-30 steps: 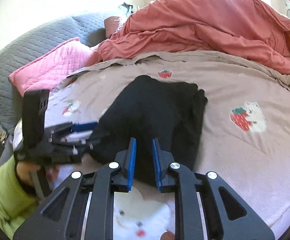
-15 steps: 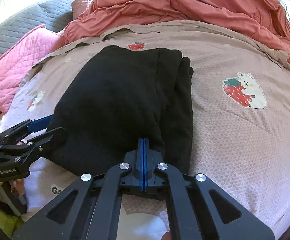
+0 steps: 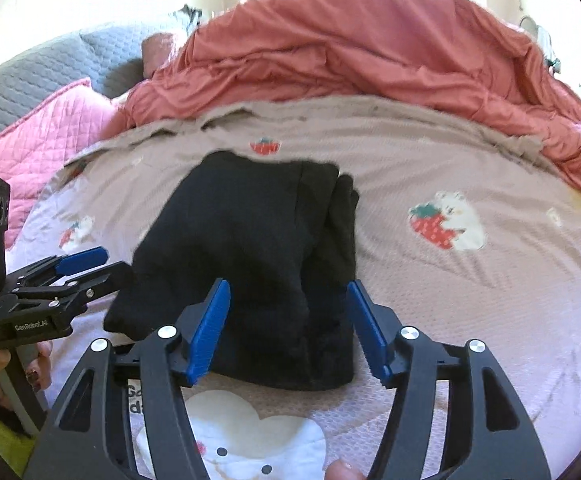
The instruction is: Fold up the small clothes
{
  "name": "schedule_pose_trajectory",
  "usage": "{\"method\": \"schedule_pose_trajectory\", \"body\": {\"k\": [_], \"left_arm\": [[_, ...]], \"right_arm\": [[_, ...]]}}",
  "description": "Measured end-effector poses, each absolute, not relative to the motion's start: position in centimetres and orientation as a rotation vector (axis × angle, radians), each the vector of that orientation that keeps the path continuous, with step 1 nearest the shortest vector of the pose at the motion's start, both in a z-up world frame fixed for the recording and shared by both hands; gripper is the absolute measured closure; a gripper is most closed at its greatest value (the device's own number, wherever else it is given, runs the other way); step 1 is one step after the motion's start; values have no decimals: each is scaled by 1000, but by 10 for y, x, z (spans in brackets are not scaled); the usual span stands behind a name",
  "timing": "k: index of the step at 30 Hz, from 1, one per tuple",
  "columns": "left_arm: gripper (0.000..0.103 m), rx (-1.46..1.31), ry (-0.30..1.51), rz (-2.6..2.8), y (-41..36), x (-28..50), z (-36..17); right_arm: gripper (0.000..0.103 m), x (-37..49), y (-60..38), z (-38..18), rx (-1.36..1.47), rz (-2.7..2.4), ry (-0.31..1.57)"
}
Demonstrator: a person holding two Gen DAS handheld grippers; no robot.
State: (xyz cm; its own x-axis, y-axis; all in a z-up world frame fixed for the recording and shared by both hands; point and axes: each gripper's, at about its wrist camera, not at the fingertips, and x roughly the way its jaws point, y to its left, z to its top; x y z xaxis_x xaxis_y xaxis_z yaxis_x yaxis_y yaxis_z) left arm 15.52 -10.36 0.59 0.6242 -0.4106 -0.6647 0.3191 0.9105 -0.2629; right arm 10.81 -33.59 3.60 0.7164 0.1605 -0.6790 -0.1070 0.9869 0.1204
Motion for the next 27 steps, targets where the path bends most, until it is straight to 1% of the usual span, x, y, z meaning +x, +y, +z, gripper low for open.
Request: {"method": "schedule_pose_trajectory", "body": {"k": [1,2,3,5,10,15,27], "left_arm": [[17,-121,785,-412,-103,152,9],[15,-118,778,-407,-102,149,12],[9,-113,767,-403,-101,145,15],[9,-100,746,-389,-98,134,20],[9,-94,726,-356,-90,111,26],[9,-97,745,-328,-82,90,21],[9,-111,828,-308,-75,70,1]], "right_arm": [[20,105,-336,40,72,139,743],[19,101,-337,43,70,131,723],[15,95,-337,48,66,125,700],[7,88,-336,54,60,112,676],[6,69,-333,61,54,98,637],[5,49,-329,56,42,82,631],[5,30,-320,27,97,66,733]]}}
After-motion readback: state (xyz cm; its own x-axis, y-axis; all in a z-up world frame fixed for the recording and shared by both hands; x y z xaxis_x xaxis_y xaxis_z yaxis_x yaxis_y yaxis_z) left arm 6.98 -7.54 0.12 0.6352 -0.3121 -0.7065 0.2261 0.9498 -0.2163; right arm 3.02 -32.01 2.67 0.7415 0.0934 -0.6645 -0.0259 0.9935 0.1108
